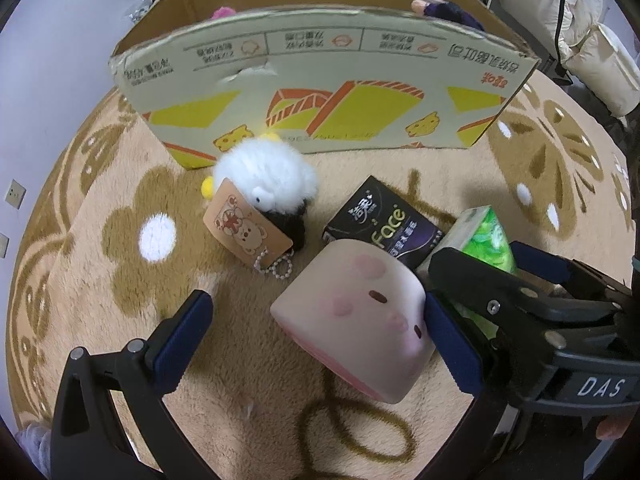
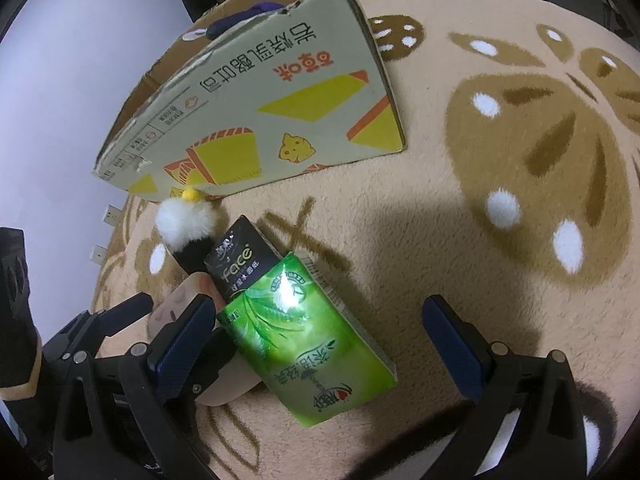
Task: Organize soft objects
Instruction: 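Grasp the pink roll plush with the left gripper while the right gripper grasps the green tissue pack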
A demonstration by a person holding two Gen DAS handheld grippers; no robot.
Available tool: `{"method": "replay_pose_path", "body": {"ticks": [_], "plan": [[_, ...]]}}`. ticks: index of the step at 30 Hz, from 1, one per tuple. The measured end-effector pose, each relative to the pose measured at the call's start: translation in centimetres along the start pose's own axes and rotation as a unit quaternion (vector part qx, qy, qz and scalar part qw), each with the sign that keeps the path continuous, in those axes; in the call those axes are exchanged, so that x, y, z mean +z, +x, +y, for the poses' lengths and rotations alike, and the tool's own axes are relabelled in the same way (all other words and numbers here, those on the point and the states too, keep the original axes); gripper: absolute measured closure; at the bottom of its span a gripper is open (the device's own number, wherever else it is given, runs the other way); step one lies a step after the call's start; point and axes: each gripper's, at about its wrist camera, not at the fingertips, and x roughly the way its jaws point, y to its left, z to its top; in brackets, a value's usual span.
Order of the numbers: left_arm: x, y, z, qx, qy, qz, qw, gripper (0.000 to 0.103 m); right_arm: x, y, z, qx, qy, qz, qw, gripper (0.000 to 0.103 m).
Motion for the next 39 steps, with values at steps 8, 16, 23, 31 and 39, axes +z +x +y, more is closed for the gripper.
{"method": "replay_pose_path", "body": {"ticks": [8,16,23,31,39], "plan": [[0.0,0.5,0.3,-0.006,-0.012,0.010,0.9999,0.000,0.0,0.1,0.0,-0.017,-0.002,-0.002,1.000,0.005],[-0.1,0.9,0.5,-0.017,-0.024,0.017,0.9994,0.000,0.2,-0.2,-0.7,-0.030,0.001,-0.005,1.000,0.021],[-0.3,1.1,0.4,-0.026,-0.020,0.030,0.9990,0.005,0.4,-0.5,-0.7,-0.033,-0.003,-0.007,0.999,0.029],[-0.5,1.1,0.0,-0.065,-0.019,0.040,0.9969,0.036,0.2,-0.6,-0.9,-0.035,-0.004,-0.003,0.999,0.028],[-0.6,0.2,-0.7,-0.077,-0.008,0.028,0.9966,0.059,-0.3,-1.0,-1.0,-0.029,-0.009,0.009,0.999,0.021]]}}
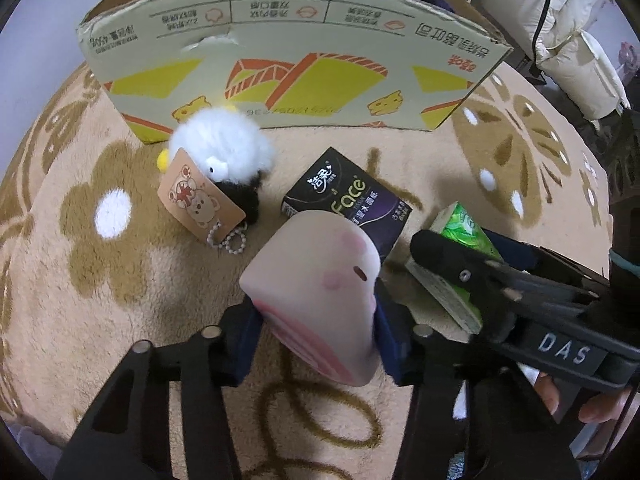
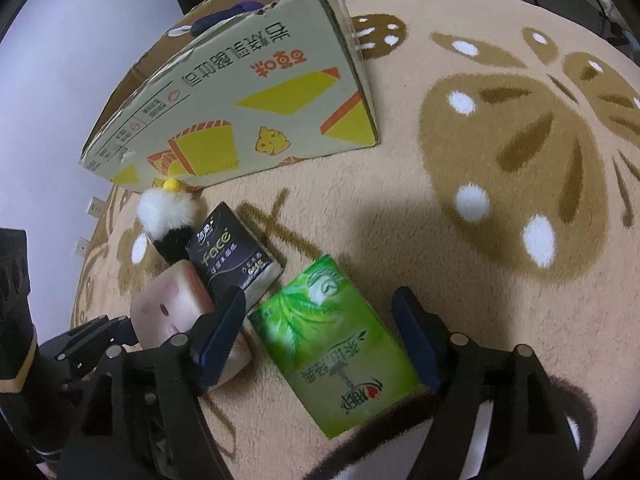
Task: Organize soft objects
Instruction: 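Grasp the pink roll plush with the left gripper while the right gripper grasps the green tissue pack, then lift the pink roll plush and green tissue pack and carry both over the box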
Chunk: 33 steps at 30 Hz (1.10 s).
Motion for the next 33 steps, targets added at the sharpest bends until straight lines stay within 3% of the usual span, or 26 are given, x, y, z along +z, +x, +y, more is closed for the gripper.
{"method": "replay_pose_path", "body": {"ticks": [6,16,23,33], "plan": [[-0.1,-0.4,-0.4,0.007,0.017,-0.007,0.9998,0.065,-0.4,0.2,0.7,-0.011,-0.017,0.002,1.000,0.019],[-0.4,-1.6,0.3,0.024,0.011,-0.023,0.9994,0.069,-0.3,0.4,1.0,-0.033,-0.039,-0.007,0.999,0.036],[-0.4,-2.7,0.8,0.051,0.013,-0.042,0.9977,0.072,-0.1,-0.5,1.5,-0.034,-0.047,-0.038,0.998,0.039],[0.1,-5.4,3.0,0.099,-0.025,-0.095,0.9903,0.074,0.6,-2.8,2.4,0.002,-0.052,-0.098,0.994,0.039]]}}
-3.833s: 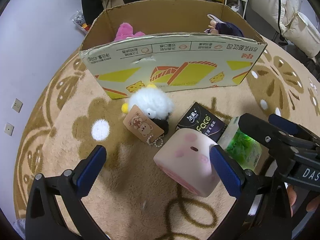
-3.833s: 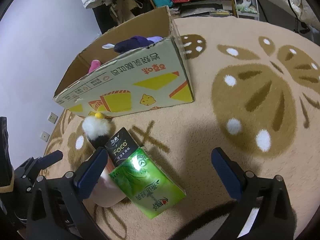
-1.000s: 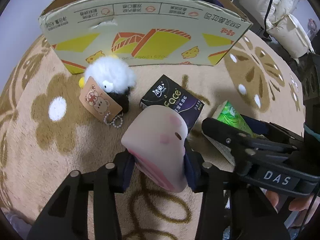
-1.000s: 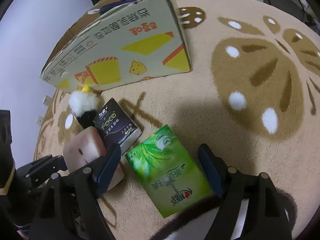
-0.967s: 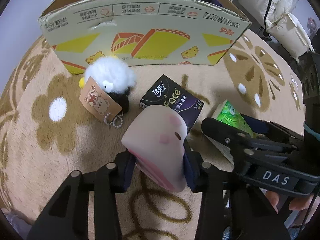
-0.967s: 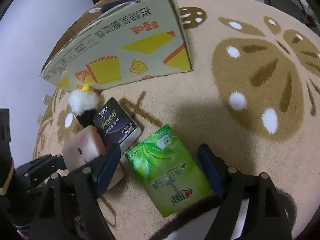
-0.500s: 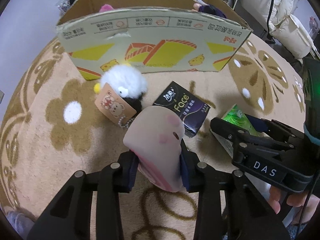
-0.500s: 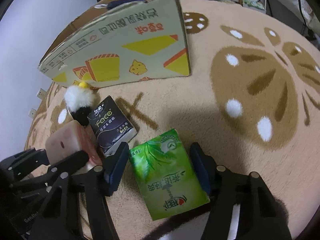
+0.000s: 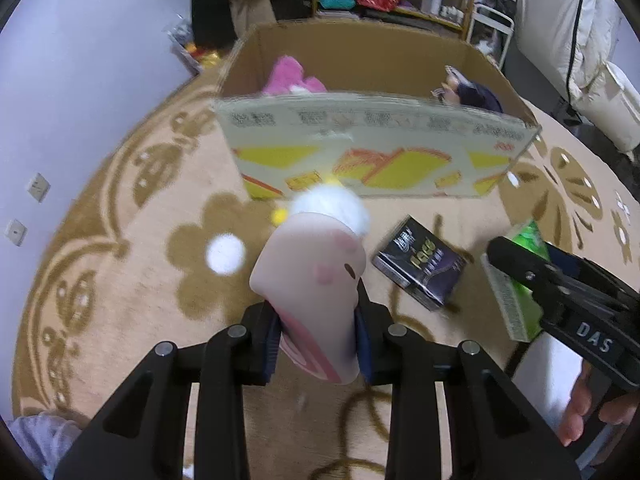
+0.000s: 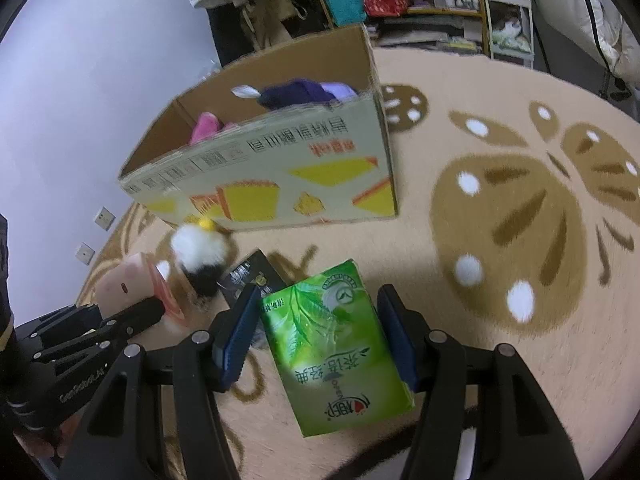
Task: Organize soft objects
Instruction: 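Lift the pink roll plush and green tissue pack and carry both over the box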
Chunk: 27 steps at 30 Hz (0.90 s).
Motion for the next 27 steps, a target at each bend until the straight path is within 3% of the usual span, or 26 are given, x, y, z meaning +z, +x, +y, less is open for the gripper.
{"method": "replay_pose_path", "body": {"ticks": [16,20,27], "plan": [[2.9,-3.9,1.3,0.052,0.005,-0.083,0.9952,0.073,3.1,-2.8,1.2,0.028,-0.016,-0.063,0.997,0.043],[3.9,-5.1,1.6,0.040,-0.004,-0.092,0.9950,0.074,3.9,-3.2,1.5,0.034,-0.021,-0.079,0.996,0.044],[5.8,-7.2,2.0,0.067,-0.003,-0.140,0.9879,0.073,5.8,-4.6,2.2,0.056,-0.023,-0.100,0.993,0.044]]}}
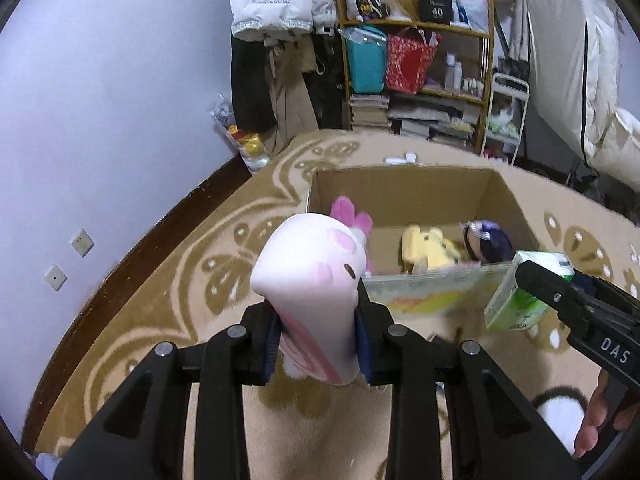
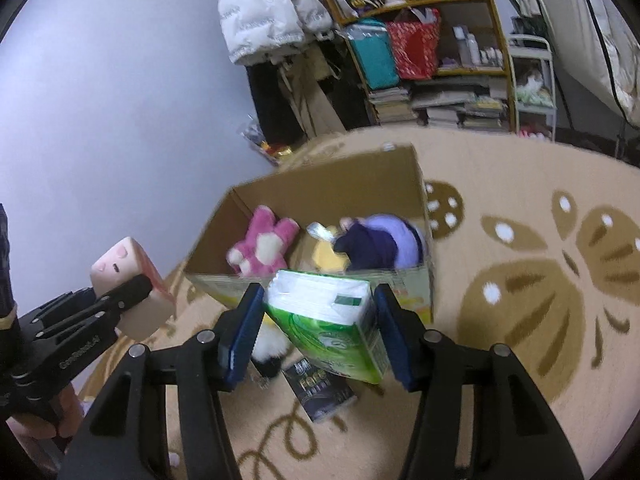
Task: Organize soft objects
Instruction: 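Lift the pink roll plush and green tissue pack and carry both over the box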
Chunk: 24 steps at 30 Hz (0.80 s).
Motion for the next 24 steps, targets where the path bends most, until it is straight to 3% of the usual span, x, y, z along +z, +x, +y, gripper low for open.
{"method": "replay_pose_path", "body": {"ticks": [16,24], "plan": [[6.6,1.8,0.9,0.006,0.003,-0.048,0.9988,0.073,7.0,1.1,2.4,0.017,-0.023,-0.048,0.998,0.044],[7.3,4.1,0.2,-0.011,0.014,-0.048,0.9987,0.072,8.0,3.5,2.0,0.010,-0.022,-0.027,0.999,0.043]]}}
